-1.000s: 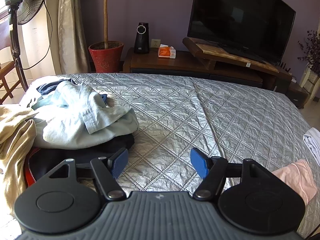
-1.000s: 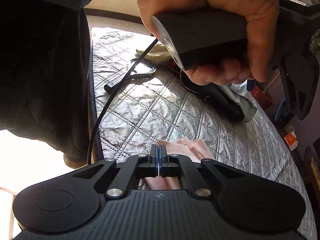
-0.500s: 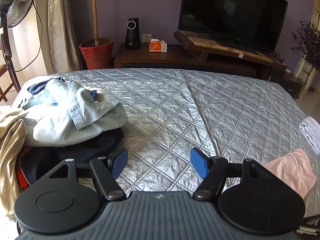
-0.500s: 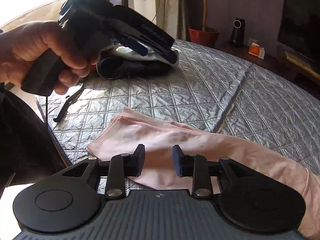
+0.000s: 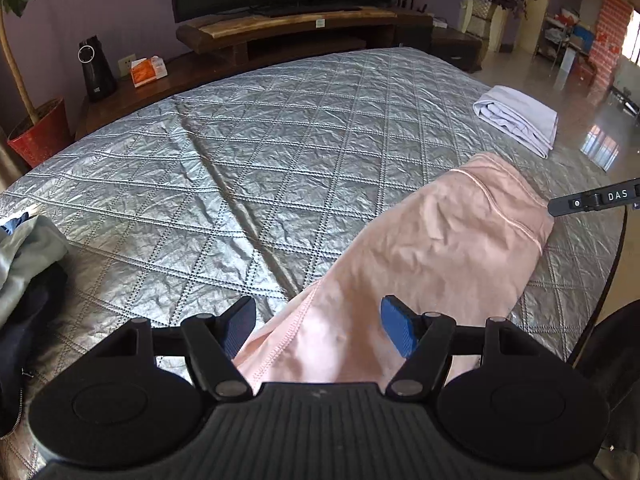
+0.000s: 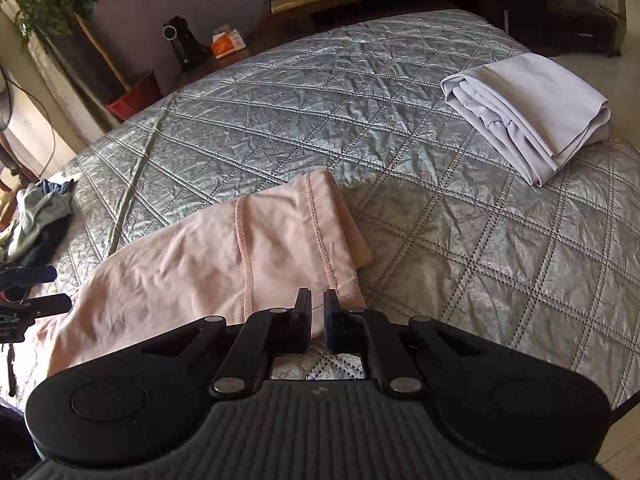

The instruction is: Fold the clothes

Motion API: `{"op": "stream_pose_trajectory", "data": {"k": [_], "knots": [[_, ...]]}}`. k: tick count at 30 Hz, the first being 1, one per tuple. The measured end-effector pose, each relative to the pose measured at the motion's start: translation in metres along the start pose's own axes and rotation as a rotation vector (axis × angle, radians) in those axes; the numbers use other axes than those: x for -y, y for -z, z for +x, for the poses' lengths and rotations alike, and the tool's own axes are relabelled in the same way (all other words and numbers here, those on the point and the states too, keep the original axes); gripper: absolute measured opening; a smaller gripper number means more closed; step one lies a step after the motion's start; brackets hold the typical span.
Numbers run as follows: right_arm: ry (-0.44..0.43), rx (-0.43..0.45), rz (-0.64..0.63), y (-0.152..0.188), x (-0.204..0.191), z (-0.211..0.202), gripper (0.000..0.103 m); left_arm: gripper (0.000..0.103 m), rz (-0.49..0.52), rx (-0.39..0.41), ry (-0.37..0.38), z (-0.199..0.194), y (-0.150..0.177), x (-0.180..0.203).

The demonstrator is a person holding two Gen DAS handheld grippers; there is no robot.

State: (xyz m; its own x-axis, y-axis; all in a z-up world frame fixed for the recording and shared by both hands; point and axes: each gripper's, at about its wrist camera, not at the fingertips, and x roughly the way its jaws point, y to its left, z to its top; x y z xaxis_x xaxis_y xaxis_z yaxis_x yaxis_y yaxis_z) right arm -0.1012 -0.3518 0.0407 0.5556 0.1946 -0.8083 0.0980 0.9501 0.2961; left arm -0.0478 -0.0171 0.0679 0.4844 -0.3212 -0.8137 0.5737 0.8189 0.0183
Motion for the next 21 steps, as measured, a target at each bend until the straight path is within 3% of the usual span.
{"op": "stream_pose_trajectory", "data": {"k": [3,7,10,12,17,19,21], "knots": [[-0.015,-0.004,0.058,-0.009,0.007,0.003,0.014,0.064,0.03,-0.02,0.002,0.009,0.0,0.011],[-0.037,0.069,0.202,-0.009,0.031,-0.009,0.026,0.064,0.021,-0.03,0.007,0.013,-0.002,0.011],[-0.075,0.013,0.307,0.0,0.051,0.001,0.028,0.064,0.029,-0.032,0.024,0.013,-0.004,0.013],[-0.104,-0.038,0.325,0.006,0.052,0.009,0.036,0.064,0.048,-0.03,0.03,0.013,-0.004,0.017],[-0.187,-0.02,0.425,0.012,0.055,0.009,0.047,0.064,0.049,-0.039,0.012,0.016,-0.003,0.017],[-0.202,0.006,0.477,0.01,0.06,0.012,0.045,0.064,0.033,-0.036,0.002,0.016,-0.004,0.013],[-0.194,0.02,0.476,0.005,0.06,0.016,0.02,0.065,0.019,-0.037,-0.011,0.016,-0.004,0.009]]}}
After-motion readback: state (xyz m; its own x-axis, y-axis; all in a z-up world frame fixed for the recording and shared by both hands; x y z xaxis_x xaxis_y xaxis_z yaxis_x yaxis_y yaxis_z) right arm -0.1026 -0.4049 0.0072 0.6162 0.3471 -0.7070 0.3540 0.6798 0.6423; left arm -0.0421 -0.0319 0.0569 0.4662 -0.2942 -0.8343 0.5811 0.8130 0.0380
